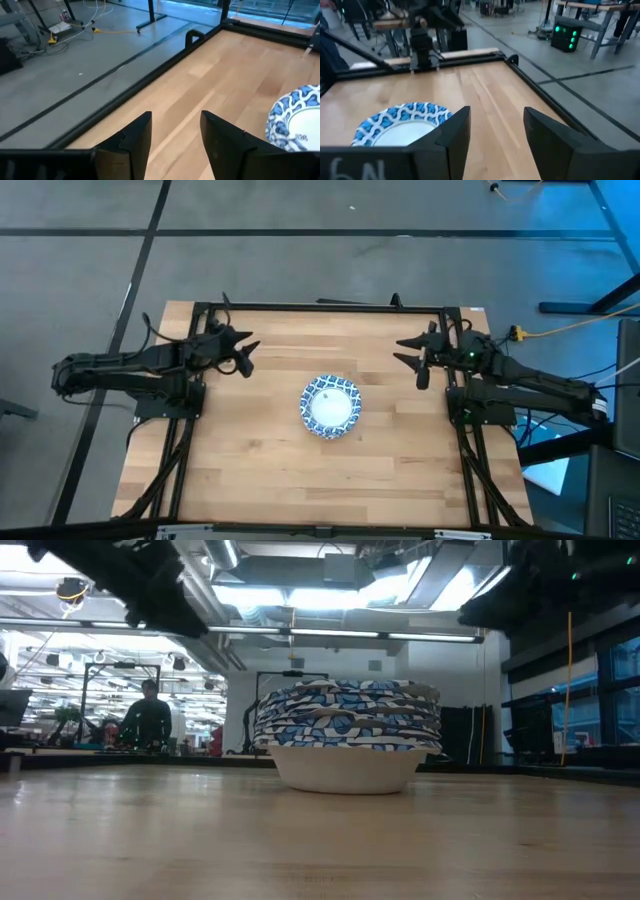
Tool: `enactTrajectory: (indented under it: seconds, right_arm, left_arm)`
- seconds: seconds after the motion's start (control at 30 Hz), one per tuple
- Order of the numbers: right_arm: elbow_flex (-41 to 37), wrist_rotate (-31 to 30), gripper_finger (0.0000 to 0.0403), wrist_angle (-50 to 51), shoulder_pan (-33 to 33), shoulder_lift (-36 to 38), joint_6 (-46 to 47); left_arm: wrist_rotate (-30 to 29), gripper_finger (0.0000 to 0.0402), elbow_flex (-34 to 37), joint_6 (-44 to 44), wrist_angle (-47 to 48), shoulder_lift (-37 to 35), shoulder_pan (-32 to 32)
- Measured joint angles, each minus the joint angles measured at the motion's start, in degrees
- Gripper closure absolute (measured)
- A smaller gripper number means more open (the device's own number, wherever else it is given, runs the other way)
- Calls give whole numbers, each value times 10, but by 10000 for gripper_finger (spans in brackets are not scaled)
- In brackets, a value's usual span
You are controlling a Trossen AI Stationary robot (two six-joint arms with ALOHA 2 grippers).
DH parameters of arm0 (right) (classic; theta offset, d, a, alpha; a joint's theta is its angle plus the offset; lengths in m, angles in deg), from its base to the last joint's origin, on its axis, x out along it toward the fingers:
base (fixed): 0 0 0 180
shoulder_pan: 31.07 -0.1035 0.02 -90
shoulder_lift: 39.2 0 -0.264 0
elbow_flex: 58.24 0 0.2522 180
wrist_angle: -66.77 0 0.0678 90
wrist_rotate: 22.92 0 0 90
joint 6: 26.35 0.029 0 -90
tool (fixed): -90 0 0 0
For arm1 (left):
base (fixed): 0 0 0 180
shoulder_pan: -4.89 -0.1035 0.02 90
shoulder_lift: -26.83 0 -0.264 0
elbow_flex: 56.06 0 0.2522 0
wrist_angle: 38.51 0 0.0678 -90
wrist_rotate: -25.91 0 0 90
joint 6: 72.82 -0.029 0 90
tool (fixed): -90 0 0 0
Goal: Nest bowls inside each other
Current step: Return to Home Position
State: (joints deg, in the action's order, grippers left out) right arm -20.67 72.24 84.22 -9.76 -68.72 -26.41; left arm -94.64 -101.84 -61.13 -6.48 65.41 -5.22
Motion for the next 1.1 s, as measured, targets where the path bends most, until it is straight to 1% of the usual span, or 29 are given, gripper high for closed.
enactTrajectory:
  seconds: [0.13,0.2,0.27,0.43,0.57,0.73,0.97,1.1]
  right_arm:
    - [-61,31,219,-95,32,-8,28]
    - [-87,40,219,-117,46,-9,45]
    - [-104,43,219,-115,56,-9,72]
    - [-136,94,219,-112,72,-9,111]
    - [-146,96,219,-81,80,-9,133]
    - [-146,96,219,-38,88,-9,135]
    - [-146,96,219,-35,106,-9,132]
    - [-146,111,219,-35,116,-9,116]
  left_arm:
    - [0,239,37,27,-1,-34,0]
    - [0,239,54,33,0,-42,0]
    - [-2,239,69,35,0,-46,0]
    - [-3,239,106,71,1,-45,-7]
    - [1,239,133,100,1,-45,-15]
    - [1,239,149,122,1,-45,-17]
    - [-7,239,150,130,0,-45,-17]
    - [-23,239,150,132,0,-45,-17]
